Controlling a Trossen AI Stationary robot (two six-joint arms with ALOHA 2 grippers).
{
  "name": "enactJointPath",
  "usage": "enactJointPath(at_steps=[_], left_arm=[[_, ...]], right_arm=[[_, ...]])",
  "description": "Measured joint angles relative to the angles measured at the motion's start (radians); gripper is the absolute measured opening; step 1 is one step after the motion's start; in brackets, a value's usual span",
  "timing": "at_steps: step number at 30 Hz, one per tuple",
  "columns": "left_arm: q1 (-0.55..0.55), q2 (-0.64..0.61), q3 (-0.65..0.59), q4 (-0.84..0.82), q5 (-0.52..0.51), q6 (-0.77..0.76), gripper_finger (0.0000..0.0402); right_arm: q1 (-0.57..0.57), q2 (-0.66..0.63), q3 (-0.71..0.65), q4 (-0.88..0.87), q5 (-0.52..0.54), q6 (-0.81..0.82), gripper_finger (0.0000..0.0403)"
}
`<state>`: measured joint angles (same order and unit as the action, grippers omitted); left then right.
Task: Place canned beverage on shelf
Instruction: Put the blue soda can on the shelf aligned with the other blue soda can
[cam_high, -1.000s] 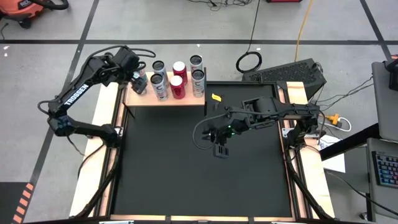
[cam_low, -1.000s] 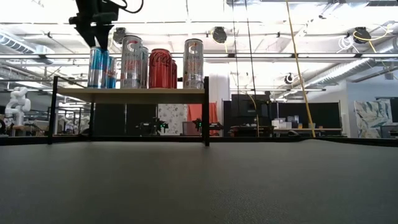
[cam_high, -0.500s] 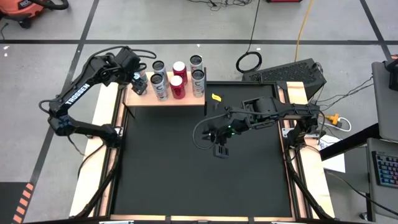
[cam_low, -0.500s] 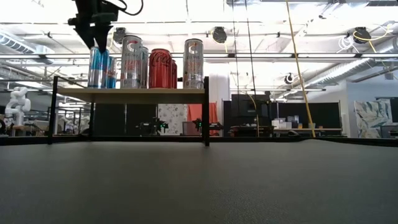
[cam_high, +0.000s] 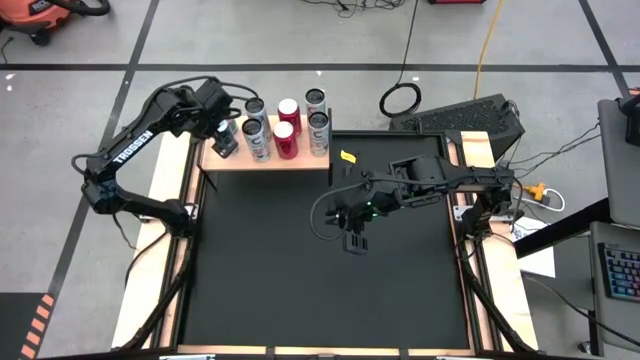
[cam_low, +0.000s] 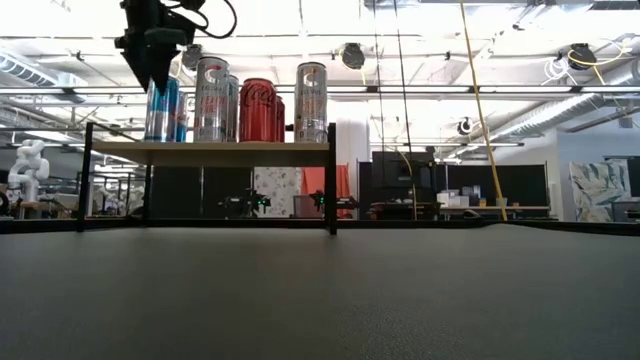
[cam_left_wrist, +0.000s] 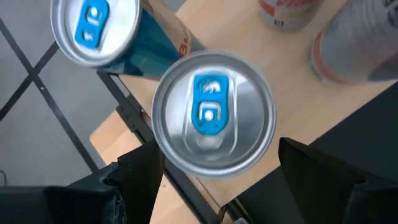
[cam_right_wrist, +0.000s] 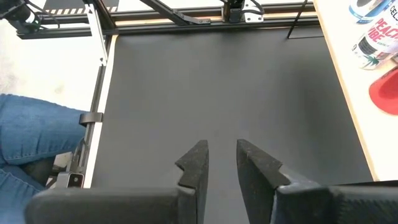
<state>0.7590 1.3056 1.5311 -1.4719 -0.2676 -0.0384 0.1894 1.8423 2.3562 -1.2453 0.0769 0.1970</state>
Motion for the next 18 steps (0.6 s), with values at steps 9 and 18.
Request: enactJointPath(at_steps=[9, 18], left_arm=[[0.001, 0.000, 0.000, -0.026, -0.007, 0.097, 0.0301], [0.001, 0.000, 0.000, -0.003, -0.005, 0.024, 0.0301]], right_arm=[[0.000, 0.000, 0.000, 0.000, 0.000, 0.000, 0.0068], [0.000, 0.000, 0.000, 0.000, 0.000, 0.000, 0.0068]])
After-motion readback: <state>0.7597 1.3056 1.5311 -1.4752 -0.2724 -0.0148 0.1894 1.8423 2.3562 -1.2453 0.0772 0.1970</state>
